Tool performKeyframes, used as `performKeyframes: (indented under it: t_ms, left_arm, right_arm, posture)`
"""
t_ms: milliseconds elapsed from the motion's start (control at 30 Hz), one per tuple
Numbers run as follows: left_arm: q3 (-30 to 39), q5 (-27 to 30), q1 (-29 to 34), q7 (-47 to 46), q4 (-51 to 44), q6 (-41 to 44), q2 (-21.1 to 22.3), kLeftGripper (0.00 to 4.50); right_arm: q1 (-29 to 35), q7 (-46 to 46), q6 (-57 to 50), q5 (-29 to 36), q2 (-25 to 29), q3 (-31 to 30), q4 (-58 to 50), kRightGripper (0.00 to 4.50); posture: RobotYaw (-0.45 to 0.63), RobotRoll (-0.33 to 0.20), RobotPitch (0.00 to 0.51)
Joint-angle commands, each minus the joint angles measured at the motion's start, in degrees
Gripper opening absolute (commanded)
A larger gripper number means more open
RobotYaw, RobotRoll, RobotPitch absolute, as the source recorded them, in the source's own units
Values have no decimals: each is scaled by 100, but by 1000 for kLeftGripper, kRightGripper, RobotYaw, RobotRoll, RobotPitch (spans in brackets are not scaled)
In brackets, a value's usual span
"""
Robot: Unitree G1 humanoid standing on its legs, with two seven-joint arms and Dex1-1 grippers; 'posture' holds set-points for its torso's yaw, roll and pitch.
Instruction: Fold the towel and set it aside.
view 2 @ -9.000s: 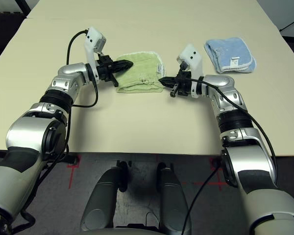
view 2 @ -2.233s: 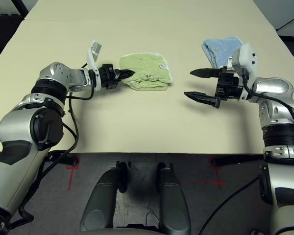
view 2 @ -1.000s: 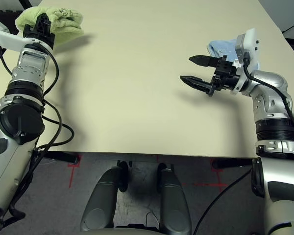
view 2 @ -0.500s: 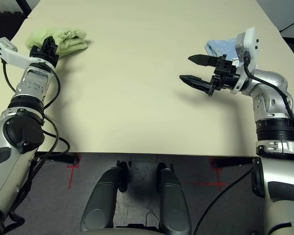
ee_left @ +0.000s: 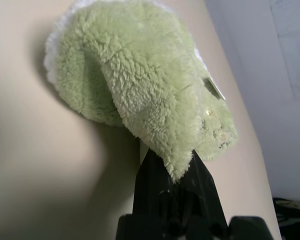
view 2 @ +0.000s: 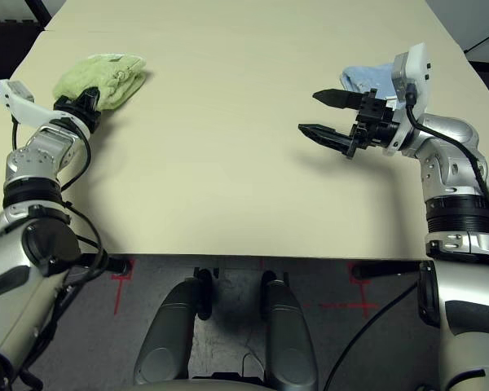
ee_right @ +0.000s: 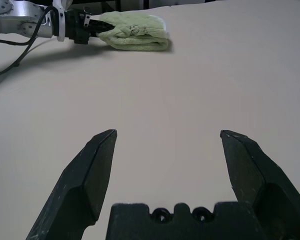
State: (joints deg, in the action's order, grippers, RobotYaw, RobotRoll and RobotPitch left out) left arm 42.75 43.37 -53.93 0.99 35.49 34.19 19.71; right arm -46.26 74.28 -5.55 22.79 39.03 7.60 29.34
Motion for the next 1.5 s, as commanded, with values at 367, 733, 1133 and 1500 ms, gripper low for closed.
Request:
performKeyframes:
  t_ms: [367,733,1133,1500]
  left_arm:
    - [-6,405,202,-960,-775,293,-278,21]
    - [24,565,-62,-1640,-865,102,-628,21]
    - [-65,649,84,-2622,-1715,-556,-1610,21]
    - [-386,399,211,-3165,-1730,-167,-1213,2420]
  right_arm:
    - [-171,141,215,-136,6,-29,248,4500]
    - [-247,158,323,-189,-15,-45,376,4500]
    - [-346,214,419,-231,-3,-45,500,4500]
    - [-334,210,414,-240,-27,-29,480,4500]
  posture:
    - [25,0,251]
    - [30,0,252]
    - [19,0,252]
    - [18,0,250]
